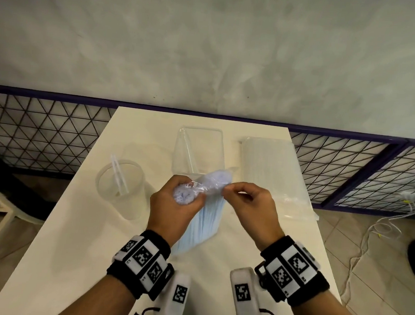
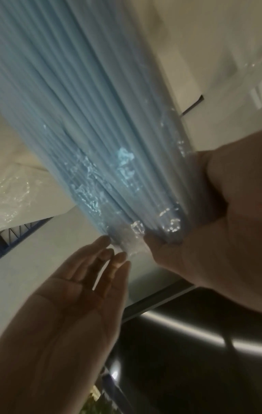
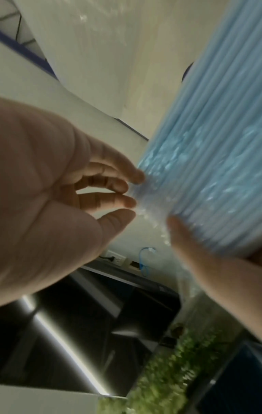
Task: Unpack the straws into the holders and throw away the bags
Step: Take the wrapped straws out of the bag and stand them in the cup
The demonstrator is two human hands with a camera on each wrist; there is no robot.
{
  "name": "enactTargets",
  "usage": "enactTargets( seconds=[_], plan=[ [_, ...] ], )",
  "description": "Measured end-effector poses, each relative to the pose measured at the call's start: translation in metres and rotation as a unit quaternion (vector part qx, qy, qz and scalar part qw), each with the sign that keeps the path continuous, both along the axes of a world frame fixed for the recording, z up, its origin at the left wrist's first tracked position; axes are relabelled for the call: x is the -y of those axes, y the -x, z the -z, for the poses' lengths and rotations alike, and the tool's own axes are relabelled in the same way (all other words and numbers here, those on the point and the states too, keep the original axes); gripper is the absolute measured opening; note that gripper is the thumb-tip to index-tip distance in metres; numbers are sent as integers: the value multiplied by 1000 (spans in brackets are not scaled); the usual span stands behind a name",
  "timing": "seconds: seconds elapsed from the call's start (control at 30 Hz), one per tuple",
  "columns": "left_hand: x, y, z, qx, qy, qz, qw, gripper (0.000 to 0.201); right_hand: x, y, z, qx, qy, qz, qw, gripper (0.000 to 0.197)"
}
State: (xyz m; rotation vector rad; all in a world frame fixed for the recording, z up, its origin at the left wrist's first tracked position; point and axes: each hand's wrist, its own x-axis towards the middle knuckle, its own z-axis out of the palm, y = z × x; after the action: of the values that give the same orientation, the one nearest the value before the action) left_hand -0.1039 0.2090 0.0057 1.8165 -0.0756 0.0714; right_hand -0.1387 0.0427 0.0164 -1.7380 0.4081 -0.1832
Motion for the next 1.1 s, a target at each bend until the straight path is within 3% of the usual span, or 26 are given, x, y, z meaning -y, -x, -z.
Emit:
enactTargets(
  seconds=[0.2,0.33,0.53,0.87,1.1],
  plan=[
    [-3,-2,-1,-1,19,44,999,29,-16,11,8,72,-101,1,992,23],
    [-6,0,-3,11,26,72,997,28,-17,6,5,36,-199,-3,979,12],
    [-10,0,-2,24,-1,59,998,28,-14,-1,7,34,-85,-34,995,6],
    [-14,1,-2,3,-26,52,998,30,-8,-4,6,-4,45,-119,992,16],
    [-19,3,7,12,-44,94,995,27,-6,4,-4,-48,5,-126,991,18]
  ],
)
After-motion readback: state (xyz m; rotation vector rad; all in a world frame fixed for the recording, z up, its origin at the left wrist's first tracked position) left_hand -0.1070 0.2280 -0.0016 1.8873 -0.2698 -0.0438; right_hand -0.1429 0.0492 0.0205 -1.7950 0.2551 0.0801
